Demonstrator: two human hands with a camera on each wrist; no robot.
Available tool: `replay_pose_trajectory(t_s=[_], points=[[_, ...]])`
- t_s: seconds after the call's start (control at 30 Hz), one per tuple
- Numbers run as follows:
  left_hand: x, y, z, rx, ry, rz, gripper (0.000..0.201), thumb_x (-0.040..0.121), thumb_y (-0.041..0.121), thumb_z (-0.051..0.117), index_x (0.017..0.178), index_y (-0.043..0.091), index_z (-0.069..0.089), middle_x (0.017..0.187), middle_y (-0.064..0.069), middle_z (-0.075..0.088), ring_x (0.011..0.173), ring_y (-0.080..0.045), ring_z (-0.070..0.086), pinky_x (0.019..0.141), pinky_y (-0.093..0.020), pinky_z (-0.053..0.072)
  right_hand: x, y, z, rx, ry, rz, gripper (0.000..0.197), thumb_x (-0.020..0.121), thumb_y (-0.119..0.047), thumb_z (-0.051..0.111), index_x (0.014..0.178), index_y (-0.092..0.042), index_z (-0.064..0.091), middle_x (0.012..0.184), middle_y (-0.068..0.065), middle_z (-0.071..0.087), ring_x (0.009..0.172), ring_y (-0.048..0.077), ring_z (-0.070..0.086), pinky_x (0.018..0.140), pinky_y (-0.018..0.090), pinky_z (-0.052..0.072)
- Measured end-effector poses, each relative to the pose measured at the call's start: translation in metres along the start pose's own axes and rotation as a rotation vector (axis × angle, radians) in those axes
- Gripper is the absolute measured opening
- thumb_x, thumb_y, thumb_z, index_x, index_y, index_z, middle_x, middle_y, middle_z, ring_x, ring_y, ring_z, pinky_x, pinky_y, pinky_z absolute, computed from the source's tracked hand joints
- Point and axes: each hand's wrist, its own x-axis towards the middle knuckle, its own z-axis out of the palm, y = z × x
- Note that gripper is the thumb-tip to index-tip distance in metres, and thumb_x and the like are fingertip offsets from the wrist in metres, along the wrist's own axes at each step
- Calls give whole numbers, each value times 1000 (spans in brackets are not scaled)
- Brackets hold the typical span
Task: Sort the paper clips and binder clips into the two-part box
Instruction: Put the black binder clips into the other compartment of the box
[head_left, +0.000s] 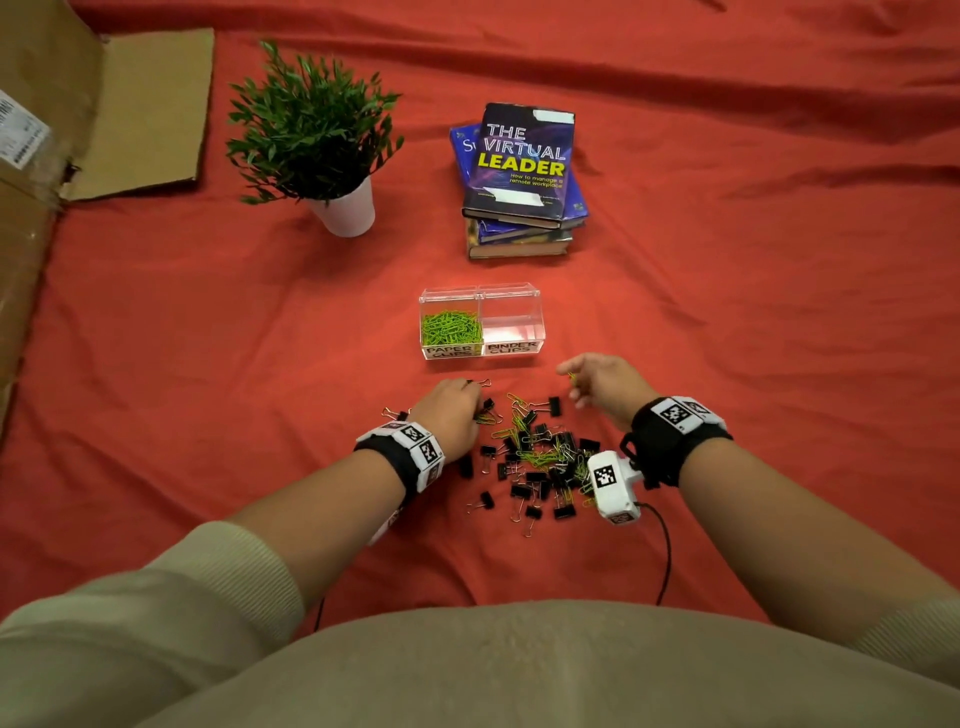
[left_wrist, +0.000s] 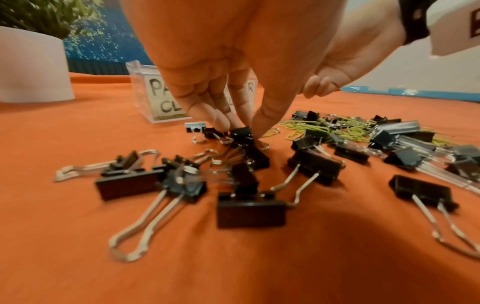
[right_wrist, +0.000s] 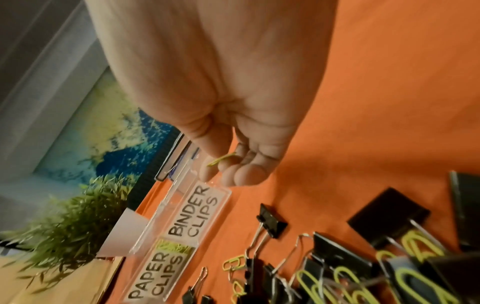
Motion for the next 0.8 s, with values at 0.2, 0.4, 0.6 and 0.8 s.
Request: replay_pose_trajectory(t_s=[0.2,0.4,0.6,0.8], points=[[0,9,8,20,26,34,19,86,14,54,105,12,57,111,-5,56,109,-24,49,93,-38,46,-3,7,27,-405,-39,-59,17,95,-17,46,94,-6,59,78,2,59,64,13,55,55,22,45],[3,13,13,77,37,28,19,88,11,53,107,11,57,116,-6,58,112,-26,47,94,-39,44,3,15,43,-864,-11,-229,9,90,-18,57,89,-9,57,83,6,62,78,22,58,67,30,46],[1,11,16,77,54,0,27,85,-1,50,109,9,55,116,-8,60,111,-26,48,92,-35,42,10,11,28,-882,96,-217,10,89,-14,50,97,-11,56,98,10,64,86,25,62,74,34,52],[2,9,15,69,35,-44,25,86,2,49,109,9,53,116,-10,60,111,-27,47,94,-35,42,12,8,54,-1079,-40,-316,44,79,-41,70,105,-11,53,110,7,54,98,23,54,85,35,47]])
